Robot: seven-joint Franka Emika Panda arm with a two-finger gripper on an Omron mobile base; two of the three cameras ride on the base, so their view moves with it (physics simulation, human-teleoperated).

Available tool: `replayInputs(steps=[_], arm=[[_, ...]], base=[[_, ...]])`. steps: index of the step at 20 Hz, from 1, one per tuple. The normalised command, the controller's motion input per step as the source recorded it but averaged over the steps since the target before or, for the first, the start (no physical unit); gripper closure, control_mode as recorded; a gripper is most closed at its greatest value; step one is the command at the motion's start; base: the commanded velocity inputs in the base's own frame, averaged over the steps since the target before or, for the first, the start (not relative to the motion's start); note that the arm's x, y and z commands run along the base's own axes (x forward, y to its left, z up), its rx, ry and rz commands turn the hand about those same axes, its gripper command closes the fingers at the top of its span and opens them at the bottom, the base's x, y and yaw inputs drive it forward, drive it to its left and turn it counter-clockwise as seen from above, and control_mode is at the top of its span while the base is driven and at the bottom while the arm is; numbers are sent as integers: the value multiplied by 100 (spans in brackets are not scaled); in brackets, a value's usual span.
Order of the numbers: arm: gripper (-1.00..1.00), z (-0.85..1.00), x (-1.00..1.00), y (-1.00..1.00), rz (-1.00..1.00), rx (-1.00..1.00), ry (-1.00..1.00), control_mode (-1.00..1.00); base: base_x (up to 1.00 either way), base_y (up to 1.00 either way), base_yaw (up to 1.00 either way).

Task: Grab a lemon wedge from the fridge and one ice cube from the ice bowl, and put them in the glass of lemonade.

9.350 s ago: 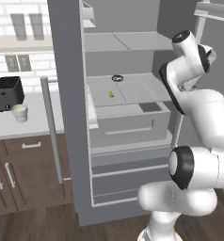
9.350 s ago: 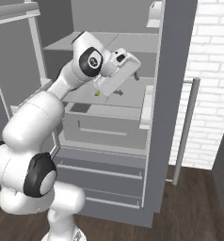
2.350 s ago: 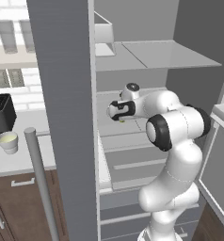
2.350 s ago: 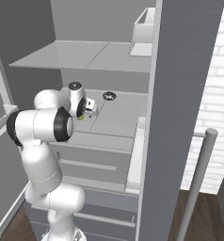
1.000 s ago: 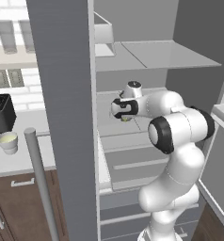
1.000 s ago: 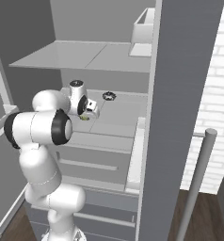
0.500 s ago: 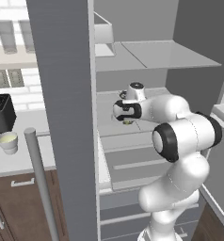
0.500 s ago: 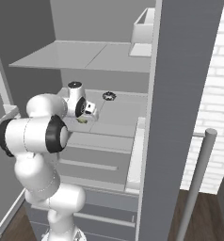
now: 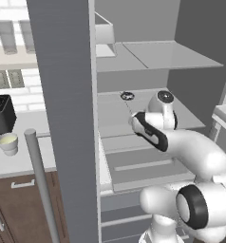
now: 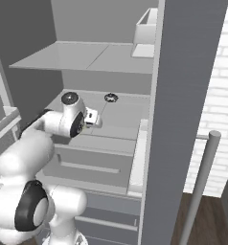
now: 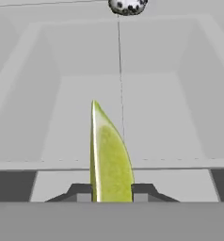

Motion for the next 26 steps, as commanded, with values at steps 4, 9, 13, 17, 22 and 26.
replayInputs(steps=[4, 9, 13, 17, 22, 26], arm=[[100, 57, -100, -21, 0, 0, -5, -100], [100, 61, -94, -14, 0, 0, 0, -100], [100, 71, -71, -2, 0, 0, 0, -100], [100, 72, -54, 0, 0, 0, 1, -100], [100, 50, -55, 0, 0, 0, 2, -100], [100, 21, -54, 0, 0, 0, 2, -100]], base=[[0, 0, 0], [0, 0, 0], [0, 0, 0], [0, 0, 0], [0, 0, 0], [0, 0, 0]])
